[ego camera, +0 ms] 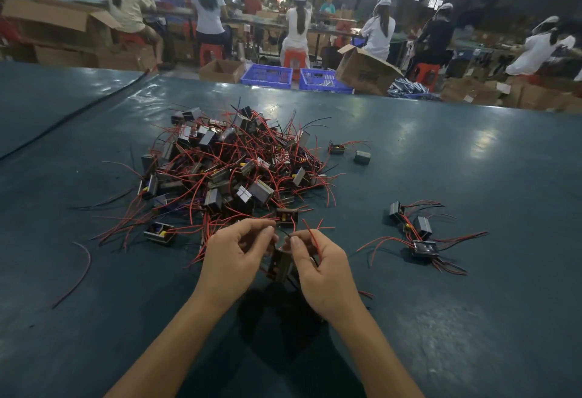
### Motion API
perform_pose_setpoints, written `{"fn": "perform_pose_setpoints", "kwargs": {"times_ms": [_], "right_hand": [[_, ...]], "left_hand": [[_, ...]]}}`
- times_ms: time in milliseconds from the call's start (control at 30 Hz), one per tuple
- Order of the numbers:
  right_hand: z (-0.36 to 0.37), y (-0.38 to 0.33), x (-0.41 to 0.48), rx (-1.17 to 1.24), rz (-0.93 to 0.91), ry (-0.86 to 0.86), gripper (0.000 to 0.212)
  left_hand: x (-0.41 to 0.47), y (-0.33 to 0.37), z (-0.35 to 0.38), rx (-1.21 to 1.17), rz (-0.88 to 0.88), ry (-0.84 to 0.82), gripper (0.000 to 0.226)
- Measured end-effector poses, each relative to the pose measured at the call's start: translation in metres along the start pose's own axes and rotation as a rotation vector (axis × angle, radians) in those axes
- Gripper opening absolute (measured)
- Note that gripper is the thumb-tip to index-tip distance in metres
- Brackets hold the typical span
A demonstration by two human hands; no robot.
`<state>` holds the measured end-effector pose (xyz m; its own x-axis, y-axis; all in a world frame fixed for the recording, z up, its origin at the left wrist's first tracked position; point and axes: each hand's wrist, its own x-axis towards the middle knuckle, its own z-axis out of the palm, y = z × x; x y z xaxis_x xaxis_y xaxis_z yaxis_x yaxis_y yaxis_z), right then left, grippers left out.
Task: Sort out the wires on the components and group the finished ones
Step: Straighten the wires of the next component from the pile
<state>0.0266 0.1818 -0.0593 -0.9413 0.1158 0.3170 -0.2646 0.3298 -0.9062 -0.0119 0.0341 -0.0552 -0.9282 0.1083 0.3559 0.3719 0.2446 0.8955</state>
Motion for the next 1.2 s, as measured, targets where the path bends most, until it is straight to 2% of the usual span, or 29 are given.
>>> {"fn": "perform_pose_setpoints", "kwargs": {"times_ms": [200,333,467,667,867,967,1033,1133,1200], "right_hand": [[0.003,0.005,0.000,-0.056,-0.005,0.017,0.003],[0.004,0.006,0.000,0.018,-0.018,0.030,0.022],[0.005,0.008,0.001,0.017,-0.013,0.015,0.020],[0.003,0.004,0.000,0.084,-0.004,-0.043,0.016],[0.003,0.009,0.000,0.002,0.015,-0.048,0.008],[0.001,0.007,0.000,-0.026,0.006,-0.059,0.006],[0.001,0.007,0.000,-0.053,-0.001,-0.068,0.006],[0.000,0.005,0.000,-0.080,-0.020,-0.072,0.005],[-0.001,0.005,0.000,-0.097,-0.022,-0.074,0.003]], "left_hand": [[0.000,0.001,0.001,-0.142,-0.124,-0.074,0.007],[-0.001,0.003,0.001,-0.226,-0.156,-0.051,0.012],[-0.002,0.005,0.001,-0.283,-0.188,-0.024,0.022],[-0.001,0.004,-0.005,-0.194,-0.085,-0.017,0.036],[0.003,0.002,-0.006,-0.291,-0.168,-0.045,0.032],[0.004,0.001,-0.007,-0.318,-0.234,-0.073,0.021],[0.005,0.001,-0.008,-0.234,-0.234,-0.121,0.011],[0.004,0.002,-0.011,-0.009,-0.131,-0.217,0.017],[0.005,0.004,-0.013,0.047,-0.072,-0.220,0.013]]}}
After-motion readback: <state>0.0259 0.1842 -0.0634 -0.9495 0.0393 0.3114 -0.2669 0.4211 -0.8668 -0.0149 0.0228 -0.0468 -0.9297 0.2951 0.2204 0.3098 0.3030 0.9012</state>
